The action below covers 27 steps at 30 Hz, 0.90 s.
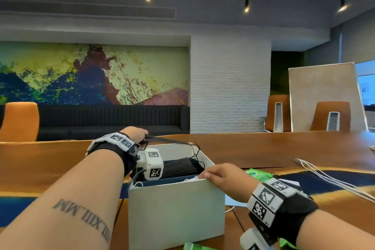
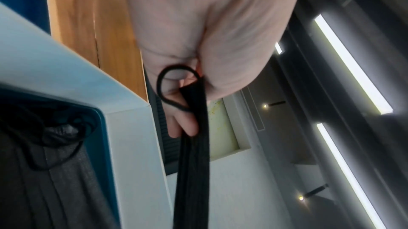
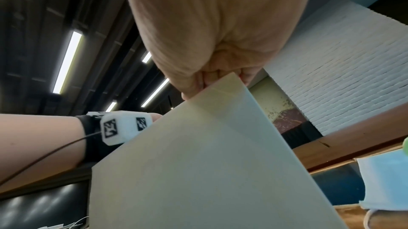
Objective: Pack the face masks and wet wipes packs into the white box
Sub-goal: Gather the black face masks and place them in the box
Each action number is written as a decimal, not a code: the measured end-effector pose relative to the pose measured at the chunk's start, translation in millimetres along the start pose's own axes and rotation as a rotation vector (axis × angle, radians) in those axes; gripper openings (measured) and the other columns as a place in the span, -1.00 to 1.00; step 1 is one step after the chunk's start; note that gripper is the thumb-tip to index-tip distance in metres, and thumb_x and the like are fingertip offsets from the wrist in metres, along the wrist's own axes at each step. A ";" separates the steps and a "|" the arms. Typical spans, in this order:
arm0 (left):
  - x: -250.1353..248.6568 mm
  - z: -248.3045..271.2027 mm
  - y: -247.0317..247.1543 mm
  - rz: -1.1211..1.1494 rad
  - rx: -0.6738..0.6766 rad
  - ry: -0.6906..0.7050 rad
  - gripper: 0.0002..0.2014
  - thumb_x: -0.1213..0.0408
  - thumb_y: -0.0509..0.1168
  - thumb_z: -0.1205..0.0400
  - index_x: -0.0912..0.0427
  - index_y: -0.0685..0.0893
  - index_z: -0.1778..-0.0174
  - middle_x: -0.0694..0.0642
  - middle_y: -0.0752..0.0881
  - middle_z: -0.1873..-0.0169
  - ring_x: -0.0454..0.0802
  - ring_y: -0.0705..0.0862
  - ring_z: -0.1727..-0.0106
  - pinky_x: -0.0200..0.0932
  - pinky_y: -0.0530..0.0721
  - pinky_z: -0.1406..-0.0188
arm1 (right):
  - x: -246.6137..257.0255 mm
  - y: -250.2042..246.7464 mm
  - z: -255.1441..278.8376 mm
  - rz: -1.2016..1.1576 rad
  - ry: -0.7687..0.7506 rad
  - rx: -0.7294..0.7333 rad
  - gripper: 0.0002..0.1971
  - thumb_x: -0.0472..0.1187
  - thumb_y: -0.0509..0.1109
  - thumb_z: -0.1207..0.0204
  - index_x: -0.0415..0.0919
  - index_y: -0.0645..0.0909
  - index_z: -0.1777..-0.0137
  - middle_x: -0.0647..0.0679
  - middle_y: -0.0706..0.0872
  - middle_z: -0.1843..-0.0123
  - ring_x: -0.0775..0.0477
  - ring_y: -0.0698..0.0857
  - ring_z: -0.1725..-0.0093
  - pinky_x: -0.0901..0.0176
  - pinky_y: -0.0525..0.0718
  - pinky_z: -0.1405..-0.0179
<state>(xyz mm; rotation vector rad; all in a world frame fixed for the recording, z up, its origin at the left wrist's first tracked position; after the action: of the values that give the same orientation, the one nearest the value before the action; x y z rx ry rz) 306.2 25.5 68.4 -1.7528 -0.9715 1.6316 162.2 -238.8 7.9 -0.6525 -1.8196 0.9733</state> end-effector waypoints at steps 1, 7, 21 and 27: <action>-4.5 2.1 8.4 -0.168 0.040 -0.005 -0.75 0.29 0.17 -0.70 0.30 0.65 -0.19 0.13 0.62 0.12 0.06 0.59 0.21 -0.21 0.61 0.21 | -0.3 0.3 -0.4 0.006 -0.001 -0.001 -0.68 -0.08 0.10 -0.71 0.04 0.69 -0.20 0.17 0.68 -0.10 0.20 0.58 -0.11 0.36 0.48 -0.06; 28.5 -53.2 38.1 -0.918 0.235 -0.031 -0.72 0.06 0.29 -0.48 0.11 0.71 -0.01 -0.01 0.73 0.23 0.10 0.75 0.12 -0.07 0.70 -0.01 | -1.1 1.3 -0.5 0.011 -0.006 -0.009 -0.68 -0.05 0.09 -0.71 0.05 0.69 -0.18 0.19 0.63 -0.03 0.18 0.55 -0.08 0.40 0.43 0.11; 5.1 -8.0 49.9 -0.830 0.369 -0.018 -0.63 -0.03 0.36 -0.40 -0.37 0.69 -0.14 -0.11 0.71 -0.18 -0.01 0.70 -0.16 -0.04 0.68 -0.21 | -0.3 2.1 1.5 -0.001 -0.010 -0.002 -0.68 -0.06 0.09 -0.71 0.02 0.69 -0.19 0.08 0.70 -0.17 0.17 0.55 -0.08 0.27 0.43 -0.01; -13.7 6.1 48.6 -0.639 0.311 -0.014 -0.44 0.04 0.24 -0.67 -0.04 0.31 -0.61 0.05 0.40 -0.55 0.08 0.43 -0.52 -0.11 0.41 -0.48 | 1.2 2.6 2.3 -0.011 0.001 0.008 -0.67 -0.06 0.08 -0.71 0.01 0.69 -0.20 0.07 0.71 -0.16 0.14 0.57 -0.10 0.25 0.45 -0.05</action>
<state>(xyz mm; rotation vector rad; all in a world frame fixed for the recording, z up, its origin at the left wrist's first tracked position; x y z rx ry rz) 306.8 -14.6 37.1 -1.0728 -1.0728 1.2868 159.7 -237.2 5.7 -0.6367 -1.8156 0.9726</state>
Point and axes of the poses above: each hand's wrist, its own z-axis away from the middle knuckle, its own y-axis out of the palm, x = y × z, the point moved 6 cm from there along -z, towards the middle knuckle
